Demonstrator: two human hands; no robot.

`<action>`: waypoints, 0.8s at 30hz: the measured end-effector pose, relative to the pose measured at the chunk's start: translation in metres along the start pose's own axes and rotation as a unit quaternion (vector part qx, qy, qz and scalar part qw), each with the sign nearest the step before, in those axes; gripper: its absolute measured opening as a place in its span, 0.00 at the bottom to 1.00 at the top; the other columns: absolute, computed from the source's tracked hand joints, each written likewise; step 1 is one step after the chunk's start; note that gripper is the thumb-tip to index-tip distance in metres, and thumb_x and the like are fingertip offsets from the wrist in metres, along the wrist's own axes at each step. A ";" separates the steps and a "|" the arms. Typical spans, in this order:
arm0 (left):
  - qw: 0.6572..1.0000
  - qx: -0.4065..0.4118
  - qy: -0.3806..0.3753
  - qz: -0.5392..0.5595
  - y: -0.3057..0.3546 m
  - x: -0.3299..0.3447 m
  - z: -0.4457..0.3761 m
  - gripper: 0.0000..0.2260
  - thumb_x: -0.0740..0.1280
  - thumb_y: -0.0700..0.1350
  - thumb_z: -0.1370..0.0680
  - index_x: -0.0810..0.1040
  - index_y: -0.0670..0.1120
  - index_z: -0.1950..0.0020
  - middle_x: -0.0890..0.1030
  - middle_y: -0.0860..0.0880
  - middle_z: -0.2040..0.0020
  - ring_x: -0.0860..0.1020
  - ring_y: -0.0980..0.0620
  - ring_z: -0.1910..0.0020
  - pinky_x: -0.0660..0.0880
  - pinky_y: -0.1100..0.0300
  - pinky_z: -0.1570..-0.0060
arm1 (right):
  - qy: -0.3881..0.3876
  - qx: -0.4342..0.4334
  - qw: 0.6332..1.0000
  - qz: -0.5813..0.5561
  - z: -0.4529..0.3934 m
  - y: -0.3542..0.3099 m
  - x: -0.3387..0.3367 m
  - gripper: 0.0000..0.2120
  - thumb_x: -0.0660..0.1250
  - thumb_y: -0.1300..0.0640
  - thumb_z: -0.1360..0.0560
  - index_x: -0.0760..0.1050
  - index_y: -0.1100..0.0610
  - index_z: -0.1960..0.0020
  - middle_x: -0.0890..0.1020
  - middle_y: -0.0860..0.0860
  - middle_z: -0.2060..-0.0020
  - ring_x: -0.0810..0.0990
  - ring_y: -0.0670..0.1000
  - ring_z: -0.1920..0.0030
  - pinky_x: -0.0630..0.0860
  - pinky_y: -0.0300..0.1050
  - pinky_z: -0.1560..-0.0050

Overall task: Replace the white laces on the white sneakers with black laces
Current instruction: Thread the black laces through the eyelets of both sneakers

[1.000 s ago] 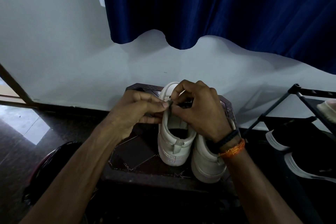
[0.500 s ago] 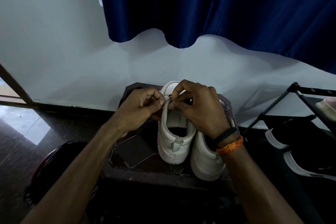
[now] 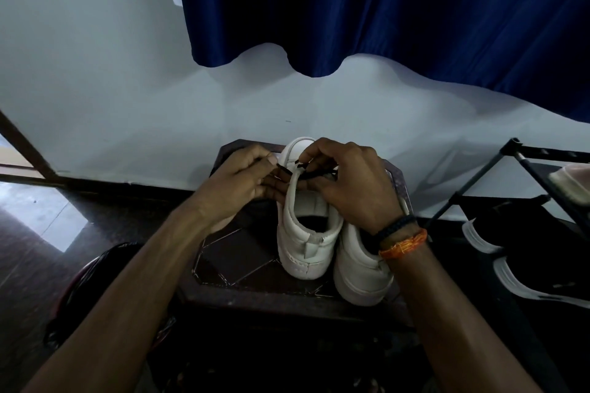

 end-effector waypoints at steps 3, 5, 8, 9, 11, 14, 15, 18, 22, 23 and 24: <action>0.998 -0.006 0.020 0.068 0.004 -0.005 0.000 0.08 0.57 0.35 0.16 0.72 0.40 0.52 0.85 0.39 0.57 0.83 0.45 0.61 0.82 0.54 0.59 | 0.001 -0.002 1.000 0.004 0.001 -0.001 0.001 0.15 0.73 0.61 0.33 0.81 0.46 0.50 0.85 0.41 0.59 0.82 0.46 0.52 0.79 0.50 0.50; 0.995 0.004 0.031 0.099 0.008 -0.007 -0.001 0.07 0.57 0.36 0.16 0.71 0.43 0.52 0.85 0.36 0.52 0.82 0.45 0.61 0.81 0.56 0.60 | 0.001 -0.011 1.000 0.019 0.001 -0.001 0.002 0.16 0.71 0.64 0.33 0.81 0.46 0.50 0.85 0.42 0.58 0.81 0.49 0.51 0.78 0.51 0.48; 0.991 0.006 0.029 0.132 0.009 -0.005 -0.001 0.08 0.57 0.37 0.17 0.71 0.44 0.54 0.85 0.35 0.51 0.80 0.47 0.62 0.78 0.59 0.63 | 0.007 -0.016 0.999 0.048 0.001 -0.003 0.003 0.20 0.68 0.67 0.34 0.82 0.47 0.48 0.85 0.44 0.56 0.80 0.52 0.50 0.78 0.52 0.49; 0.990 0.002 0.027 0.141 0.007 -0.003 -0.001 0.08 0.57 0.37 0.17 0.71 0.45 0.55 0.85 0.36 0.52 0.80 0.47 0.63 0.78 0.59 0.64 | 0.008 -0.019 0.998 0.057 0.000 -0.004 0.003 0.20 0.67 0.67 0.34 0.82 0.48 0.48 0.85 0.44 0.55 0.79 0.53 0.50 0.77 0.52 0.49; 0.987 -0.005 0.026 0.158 0.004 -0.001 -0.001 0.09 0.58 0.38 0.17 0.72 0.45 0.56 0.85 0.37 0.54 0.80 0.47 0.63 0.79 0.58 0.63 | 0.005 -0.030 0.997 0.071 0.001 -0.006 0.004 0.21 0.65 0.67 0.34 0.82 0.49 0.46 0.85 0.46 0.54 0.79 0.54 0.50 0.77 0.52 0.50; 0.984 -0.016 0.030 0.174 -0.001 0.000 -0.001 0.08 0.58 0.38 0.16 0.73 0.44 0.54 0.85 0.39 0.57 0.81 0.47 0.63 0.81 0.57 0.63 | 0.000 -0.051 0.996 0.075 0.002 -0.009 0.007 0.21 0.63 0.61 0.35 0.82 0.49 0.45 0.84 0.46 0.54 0.77 0.55 0.52 0.77 0.53 0.51; 0.984 -0.019 0.029 0.175 -0.003 0.000 -0.001 0.08 0.58 0.37 0.16 0.73 0.43 0.54 0.84 0.39 0.58 0.82 0.46 0.62 0.81 0.57 0.62 | -0.001 -0.052 0.996 0.075 0.002 -0.009 0.007 0.21 0.62 0.59 0.34 0.83 0.49 0.45 0.84 0.46 0.54 0.77 0.55 0.52 0.76 0.53 0.51; 0.983 -0.022 0.026 0.180 -0.004 -0.001 -0.001 0.07 0.58 0.37 0.16 0.73 0.43 0.53 0.84 0.38 0.57 0.83 0.46 0.61 0.81 0.56 0.61 | -0.008 -0.053 0.996 0.075 0.002 -0.009 0.010 0.22 0.60 0.57 0.33 0.83 0.48 0.44 0.84 0.46 0.55 0.75 0.55 0.53 0.75 0.54 0.50; 0.981 -0.027 0.028 0.192 -0.006 0.000 -0.002 0.07 0.58 0.37 0.16 0.72 0.43 0.52 0.84 0.38 0.57 0.83 0.46 0.62 0.82 0.56 0.61 | -0.014 -0.040 0.996 0.073 0.001 -0.006 0.010 0.21 0.60 0.56 0.32 0.83 0.47 0.44 0.85 0.47 0.56 0.74 0.54 0.50 0.75 0.54 0.50; 0.980 -0.029 0.028 0.193 -0.007 0.001 -0.003 0.07 0.58 0.36 0.16 0.72 0.43 0.52 0.84 0.38 0.57 0.83 0.46 0.62 0.82 0.56 0.61 | -0.016 -0.034 0.996 0.075 0.001 -0.006 0.011 0.21 0.60 0.55 0.32 0.83 0.47 0.44 0.85 0.48 0.56 0.74 0.54 0.50 0.75 0.53 0.49; 0.981 -0.029 0.028 0.192 -0.008 0.002 -0.004 0.07 0.58 0.36 0.16 0.72 0.43 0.52 0.84 0.38 0.58 0.83 0.46 0.62 0.82 0.56 0.62 | -0.018 -0.029 0.997 0.076 0.001 -0.005 0.011 0.21 0.60 0.54 0.32 0.83 0.46 0.44 0.85 0.48 0.56 0.74 0.53 0.49 0.75 0.53 0.49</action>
Point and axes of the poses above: each hand's wrist, its own z-axis away from the middle knuckle, its own x-axis out of the palm, y = z × x, the point moved 7 cm from there along -z, towards the middle knuckle
